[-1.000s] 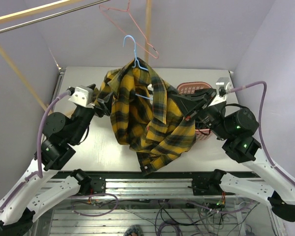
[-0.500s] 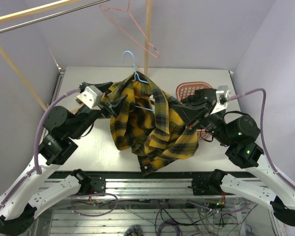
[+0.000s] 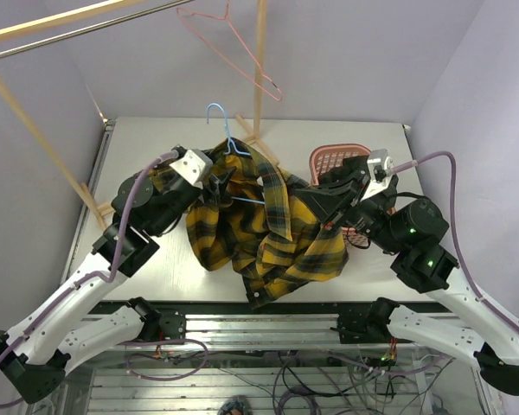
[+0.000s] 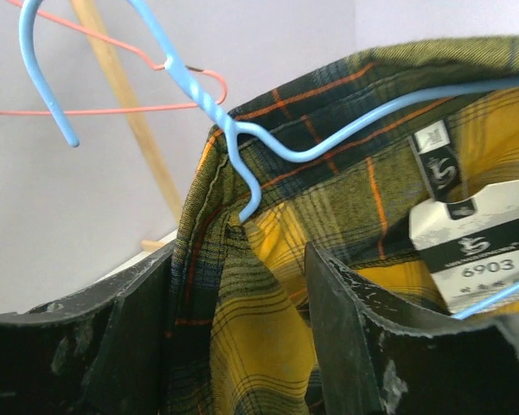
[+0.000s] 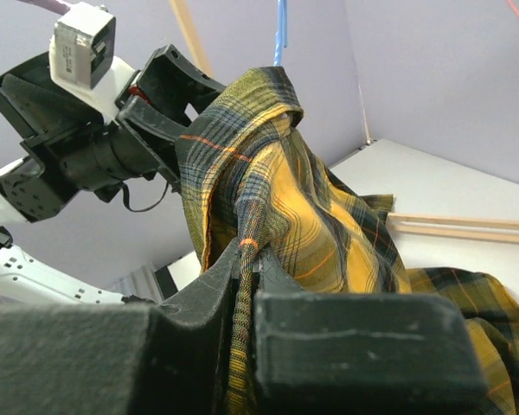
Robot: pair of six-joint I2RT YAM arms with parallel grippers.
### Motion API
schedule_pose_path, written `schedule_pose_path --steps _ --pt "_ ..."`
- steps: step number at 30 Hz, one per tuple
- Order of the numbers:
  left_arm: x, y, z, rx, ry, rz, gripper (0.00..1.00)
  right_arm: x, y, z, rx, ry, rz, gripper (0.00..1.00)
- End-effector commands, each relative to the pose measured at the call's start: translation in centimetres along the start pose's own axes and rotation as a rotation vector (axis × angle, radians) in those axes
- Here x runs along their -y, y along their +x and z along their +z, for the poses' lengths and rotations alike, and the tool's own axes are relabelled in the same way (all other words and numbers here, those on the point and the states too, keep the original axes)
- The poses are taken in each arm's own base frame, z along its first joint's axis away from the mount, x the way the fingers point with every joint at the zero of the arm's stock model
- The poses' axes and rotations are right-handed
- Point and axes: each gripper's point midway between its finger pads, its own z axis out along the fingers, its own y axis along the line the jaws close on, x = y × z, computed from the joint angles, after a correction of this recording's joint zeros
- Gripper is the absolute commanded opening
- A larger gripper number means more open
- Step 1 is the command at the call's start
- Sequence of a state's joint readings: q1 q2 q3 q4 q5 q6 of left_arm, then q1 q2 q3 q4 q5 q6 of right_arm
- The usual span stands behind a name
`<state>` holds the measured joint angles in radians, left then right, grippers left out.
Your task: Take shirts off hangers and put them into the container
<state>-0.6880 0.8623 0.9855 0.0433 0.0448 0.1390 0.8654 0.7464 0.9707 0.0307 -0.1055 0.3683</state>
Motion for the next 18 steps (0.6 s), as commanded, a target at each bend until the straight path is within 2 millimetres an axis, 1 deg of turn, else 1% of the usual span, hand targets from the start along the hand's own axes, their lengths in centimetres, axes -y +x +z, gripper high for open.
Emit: schedule_pose_path --steps 1,3,8,10,11,12,13,14,15,16,18 --pt "-2.2 0.1 -0.1 0.028 -0.111 0.070 0.64 -1.7 -2.6 -0.2 0.073 -0.065 0.014 0.00" --pt "-2.6 0.5 -0.2 0.021 -0.131 0.094 0.62 -1.7 -2.1 -0.1 0.056 -0.069 0.020 0.00" --pt "-3.5 1.1 -0.4 0.025 -0.184 0.137 0.65 -2.1 -1.4 0.1 0.027 -0.095 0.035 0.00" --pt "-3.7 1.4 -0.5 0.022 -0.195 0.154 0.63 -2.2 -1.4 0.1 0.025 -0.101 0.037 0.00" --pt "-3.8 1.6 -0.5 0.019 -0.201 0.160 0.59 -2.3 -1.4 0.0 0.025 -0.104 0.036 0.00" --pt "-3.9 1.7 -0.5 0.015 -0.205 0.167 0.50 -2.3 -1.5 0.0 0.026 -0.105 0.036 0.00" --pt "-3.9 1.8 -0.5 0.011 -0.204 0.176 0.36 -2.3 -1.5 0.0 0.027 -0.105 0.035 0.00" --pt "-4.1 1.9 -0.5 0.004 -0.209 0.183 0.18 -2.2 -1.4 0.0 0.026 -0.101 0.035 0.00" --pt "-4.3 1.9 -0.5 -0.002 -0.220 0.187 0.08 -2.1 -1.3 0.0 0.020 -0.096 0.034 0.00" --pt "-4.6 1.9 -0.5 -0.008 -0.237 0.191 0.07 -2.3 -2.1 -0.1 0.033 -0.095 0.030 0.00" --pt "-5.3 1.8 -0.6 -0.021 -0.271 0.210 0.07 -2.0 -2.0 0.1 0.021 -0.076 0.029 0.00"
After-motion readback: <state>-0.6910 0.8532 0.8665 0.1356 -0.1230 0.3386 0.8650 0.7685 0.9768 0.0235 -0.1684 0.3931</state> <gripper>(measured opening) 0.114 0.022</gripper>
